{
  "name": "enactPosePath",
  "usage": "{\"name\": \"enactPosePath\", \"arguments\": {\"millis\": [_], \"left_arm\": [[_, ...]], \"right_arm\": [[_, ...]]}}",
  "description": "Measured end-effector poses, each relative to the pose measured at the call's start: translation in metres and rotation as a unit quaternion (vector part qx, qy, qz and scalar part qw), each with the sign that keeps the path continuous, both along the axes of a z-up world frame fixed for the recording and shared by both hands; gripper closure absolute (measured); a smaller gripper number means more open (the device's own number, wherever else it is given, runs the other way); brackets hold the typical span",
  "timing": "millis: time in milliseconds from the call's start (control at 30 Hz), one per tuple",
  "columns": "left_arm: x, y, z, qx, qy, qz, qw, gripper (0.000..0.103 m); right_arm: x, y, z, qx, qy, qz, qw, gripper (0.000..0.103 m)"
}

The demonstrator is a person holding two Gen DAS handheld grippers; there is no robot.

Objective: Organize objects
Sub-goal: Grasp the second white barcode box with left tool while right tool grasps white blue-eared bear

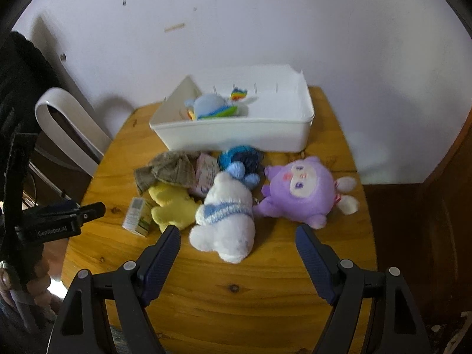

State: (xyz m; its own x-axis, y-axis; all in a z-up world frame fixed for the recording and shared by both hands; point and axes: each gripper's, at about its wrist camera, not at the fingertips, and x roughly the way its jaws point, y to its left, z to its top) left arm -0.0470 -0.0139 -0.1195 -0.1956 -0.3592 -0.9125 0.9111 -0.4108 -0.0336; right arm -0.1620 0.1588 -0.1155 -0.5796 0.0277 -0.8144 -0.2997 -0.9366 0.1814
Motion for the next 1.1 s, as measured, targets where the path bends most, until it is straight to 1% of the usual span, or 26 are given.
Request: {"name": "enactPosePath", "arguments": {"millis": [233,467,667,767,867,1100], "left_arm": [[0.002,-0.012,-0.038,0.039,-0.021,0.012,0.9989,0.01],[-0.011,-0.014,-0.06,0.066,-0.023,-0.001,0.9976,0.01],[-0.025,-0.014,-0.07,0.072,-0.028,-0.012,0.9969,0.01],[-0.028,-0.015,-0.074,0.074,-0.029,-0.012,0.9968,0.01],[-0.03,-0.015,-0.077,0.067,-0.037,0.001,0.9971,0.011],[-0.026,-0.02,-0.082,0.074,-0.023,0.025,0.9967,0.011]], "right_arm": [[-0.019,-0.006,-0.033,0.0,-0.029,0.01,1.0,0.022],[-0.033,-0.004,-0.056,-0.007,-0.05,0.012,0.999,0.022],[-0.043,-0.005,-0.066,-0.012,-0.054,0.02,0.998,0.022],[-0.049,-0.004,-0.07,-0.026,-0.055,0.024,0.998,0.022],[-0.053,-0.004,-0.076,-0.035,-0.056,0.026,0.997,0.022],[-0.061,-0.007,-0.086,-0.046,-0.06,0.039,0.996,0.022]]}}
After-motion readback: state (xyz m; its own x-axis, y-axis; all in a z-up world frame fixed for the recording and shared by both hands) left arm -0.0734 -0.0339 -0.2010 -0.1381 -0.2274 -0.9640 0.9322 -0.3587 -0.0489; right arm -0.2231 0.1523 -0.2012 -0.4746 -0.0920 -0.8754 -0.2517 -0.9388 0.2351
